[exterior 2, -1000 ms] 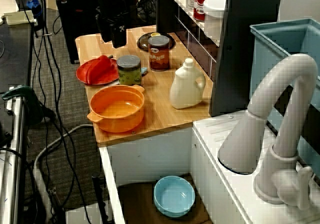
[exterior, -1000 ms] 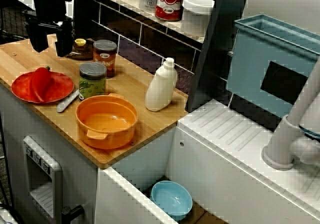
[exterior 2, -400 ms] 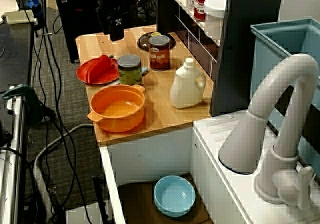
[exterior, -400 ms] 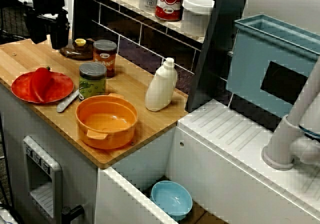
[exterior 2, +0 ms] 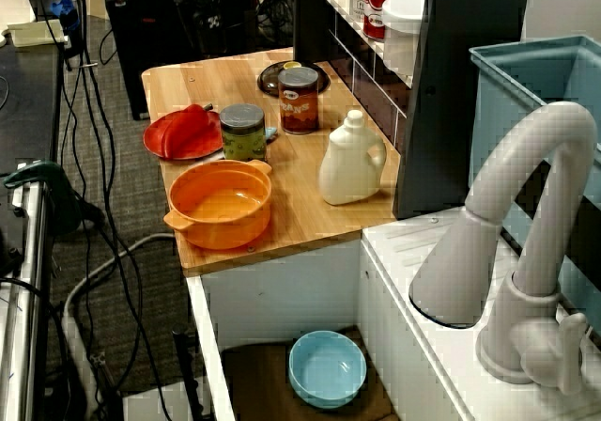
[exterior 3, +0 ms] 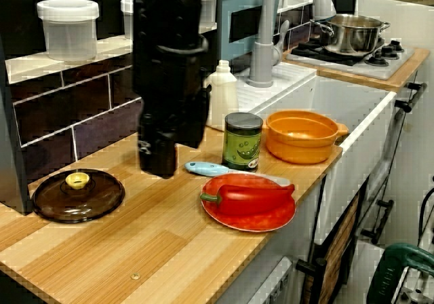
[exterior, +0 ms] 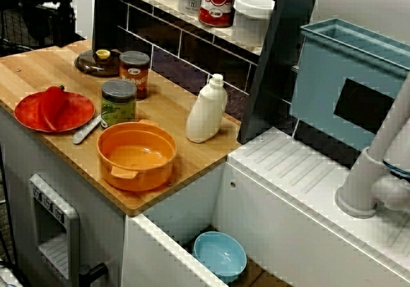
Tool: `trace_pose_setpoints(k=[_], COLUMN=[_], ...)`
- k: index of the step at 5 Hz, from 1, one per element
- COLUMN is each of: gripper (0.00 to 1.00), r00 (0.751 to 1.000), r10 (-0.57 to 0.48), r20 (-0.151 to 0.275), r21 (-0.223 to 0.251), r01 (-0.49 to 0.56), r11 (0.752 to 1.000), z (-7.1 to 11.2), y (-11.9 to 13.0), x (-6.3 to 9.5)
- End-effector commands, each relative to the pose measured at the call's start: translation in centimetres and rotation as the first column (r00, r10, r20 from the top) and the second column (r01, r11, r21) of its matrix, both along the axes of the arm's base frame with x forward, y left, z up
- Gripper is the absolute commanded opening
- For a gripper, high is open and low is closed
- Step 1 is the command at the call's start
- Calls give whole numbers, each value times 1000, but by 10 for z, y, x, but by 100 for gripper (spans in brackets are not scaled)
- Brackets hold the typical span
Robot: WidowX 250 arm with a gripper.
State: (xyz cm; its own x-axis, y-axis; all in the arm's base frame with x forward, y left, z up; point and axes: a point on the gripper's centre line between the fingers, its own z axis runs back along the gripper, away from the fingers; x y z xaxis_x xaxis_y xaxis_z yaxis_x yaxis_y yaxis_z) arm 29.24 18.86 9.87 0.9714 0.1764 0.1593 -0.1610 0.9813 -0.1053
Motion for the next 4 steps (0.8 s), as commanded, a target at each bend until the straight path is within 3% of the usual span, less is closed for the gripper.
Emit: trace_pose_setpoints(k=[1, 3, 4], gripper=[100, 100, 100], r00=[999, 997, 998], r10=[-39, -76, -53], r20=[-8, -3, -16], r21=[11, 34, 55], r01=[39, 76, 54], r11=[999, 997, 997], z=[8, 2, -8], y=[1, -26, -12], x=[18, 32, 38])
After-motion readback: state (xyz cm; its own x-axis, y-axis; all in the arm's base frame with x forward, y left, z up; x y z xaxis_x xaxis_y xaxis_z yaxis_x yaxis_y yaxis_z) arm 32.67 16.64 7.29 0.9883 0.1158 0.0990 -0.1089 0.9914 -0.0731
